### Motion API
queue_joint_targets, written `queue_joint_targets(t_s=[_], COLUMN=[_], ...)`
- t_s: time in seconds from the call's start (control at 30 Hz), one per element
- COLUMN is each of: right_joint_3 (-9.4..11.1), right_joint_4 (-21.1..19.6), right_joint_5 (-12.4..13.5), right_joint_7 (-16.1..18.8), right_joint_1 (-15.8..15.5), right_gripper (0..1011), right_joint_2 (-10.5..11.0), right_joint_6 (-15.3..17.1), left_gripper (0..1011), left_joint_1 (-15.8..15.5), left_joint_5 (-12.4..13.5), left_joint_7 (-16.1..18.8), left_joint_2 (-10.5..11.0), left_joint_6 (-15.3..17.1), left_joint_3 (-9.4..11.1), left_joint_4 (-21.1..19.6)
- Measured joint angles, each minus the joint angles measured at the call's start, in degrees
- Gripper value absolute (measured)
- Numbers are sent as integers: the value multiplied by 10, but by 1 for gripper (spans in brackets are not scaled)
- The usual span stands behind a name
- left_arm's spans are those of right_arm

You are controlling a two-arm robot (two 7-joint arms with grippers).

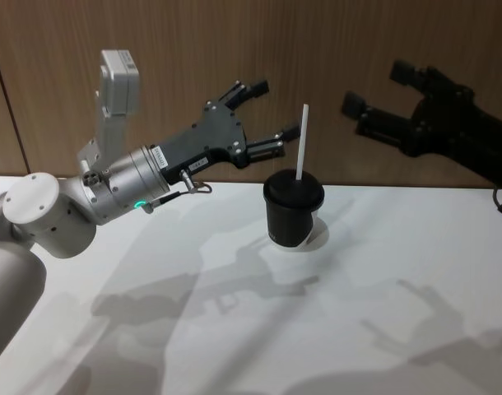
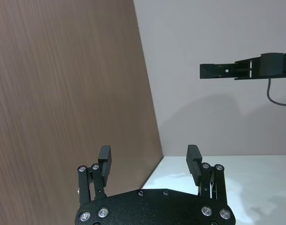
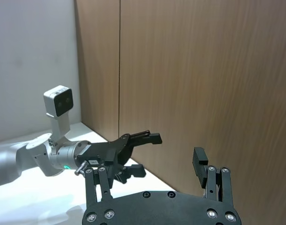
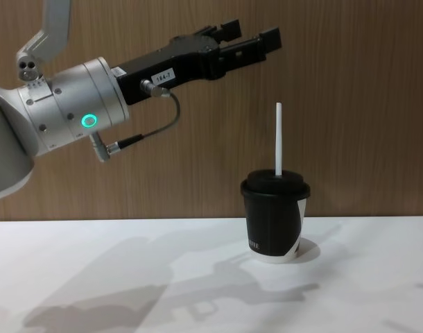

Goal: Pick up the straw with one hand, pass it to the other hand, and insert it into the cup.

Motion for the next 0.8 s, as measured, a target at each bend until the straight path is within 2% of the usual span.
queue_joint_targets(t_s=[0.5, 0.8], right_joint_3=[-31, -46], right_joint_4=[-15, -21], right_joint_5=[-11, -14], right_joint_7=[1, -1], right_joint_1=[11, 14], right_gripper=[1001, 1001], right_joint_2=[4, 4], right_joint_6=[-3, -6], left_gripper=[1003, 1003], left_joint_1=[9, 12], left_joint_5=[-14, -16], left_joint_7=[-6, 1], left_joint_2=[12, 16], left_joint_6=[33, 44], left_joint_3=[9, 16], left_joint_4=[-20, -28])
